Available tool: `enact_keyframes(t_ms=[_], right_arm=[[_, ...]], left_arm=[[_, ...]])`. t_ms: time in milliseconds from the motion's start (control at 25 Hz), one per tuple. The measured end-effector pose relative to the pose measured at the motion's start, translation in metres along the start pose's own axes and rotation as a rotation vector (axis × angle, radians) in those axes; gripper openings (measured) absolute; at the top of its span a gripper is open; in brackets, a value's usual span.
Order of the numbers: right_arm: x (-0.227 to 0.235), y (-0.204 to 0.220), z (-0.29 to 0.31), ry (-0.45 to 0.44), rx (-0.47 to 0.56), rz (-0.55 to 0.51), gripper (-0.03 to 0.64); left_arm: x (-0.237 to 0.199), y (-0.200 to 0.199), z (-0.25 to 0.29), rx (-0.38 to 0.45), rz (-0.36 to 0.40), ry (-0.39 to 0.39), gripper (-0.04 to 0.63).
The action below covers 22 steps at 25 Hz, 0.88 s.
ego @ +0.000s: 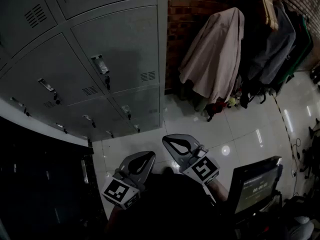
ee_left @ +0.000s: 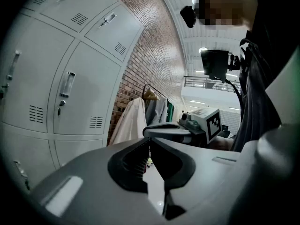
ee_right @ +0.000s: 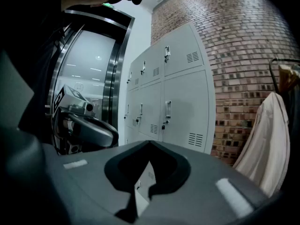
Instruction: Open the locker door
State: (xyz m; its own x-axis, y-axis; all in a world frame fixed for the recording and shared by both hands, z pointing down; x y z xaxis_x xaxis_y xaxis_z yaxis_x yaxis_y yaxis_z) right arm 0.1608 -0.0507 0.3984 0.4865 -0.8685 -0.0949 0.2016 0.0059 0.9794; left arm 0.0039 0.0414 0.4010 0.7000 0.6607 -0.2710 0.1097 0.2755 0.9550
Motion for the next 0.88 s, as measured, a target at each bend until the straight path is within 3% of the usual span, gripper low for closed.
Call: enact_keyframes(t_ms=[320, 880], right_arm=[[-0.019, -0.018, 0.051, -0.005, 0.004, -0.008, 0.001], [-0.035, -0.043, 0.145, -0.006, 0.054, 0.017, 0.002]], left_arm=[[-0.041, -0.014, -0.039, 0.043, -0.016, -0.048, 0.015], [-0.087, -0.02, -0.102, 0.036, -0.022, -0.122, 0.015]])
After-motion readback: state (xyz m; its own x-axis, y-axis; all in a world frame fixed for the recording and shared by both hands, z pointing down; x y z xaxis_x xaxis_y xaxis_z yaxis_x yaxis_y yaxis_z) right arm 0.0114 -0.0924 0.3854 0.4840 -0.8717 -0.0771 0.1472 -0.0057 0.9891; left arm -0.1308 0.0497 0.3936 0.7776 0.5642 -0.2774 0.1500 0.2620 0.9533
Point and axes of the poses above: the fingertips, and each gripper's own axes: z forward along the fingers, x to its right, y out of its underside, the point moved 10 cm from there along -z, backward along the fingers, and after that the axes turned 10 degrees about y, right-handed, at the moved point
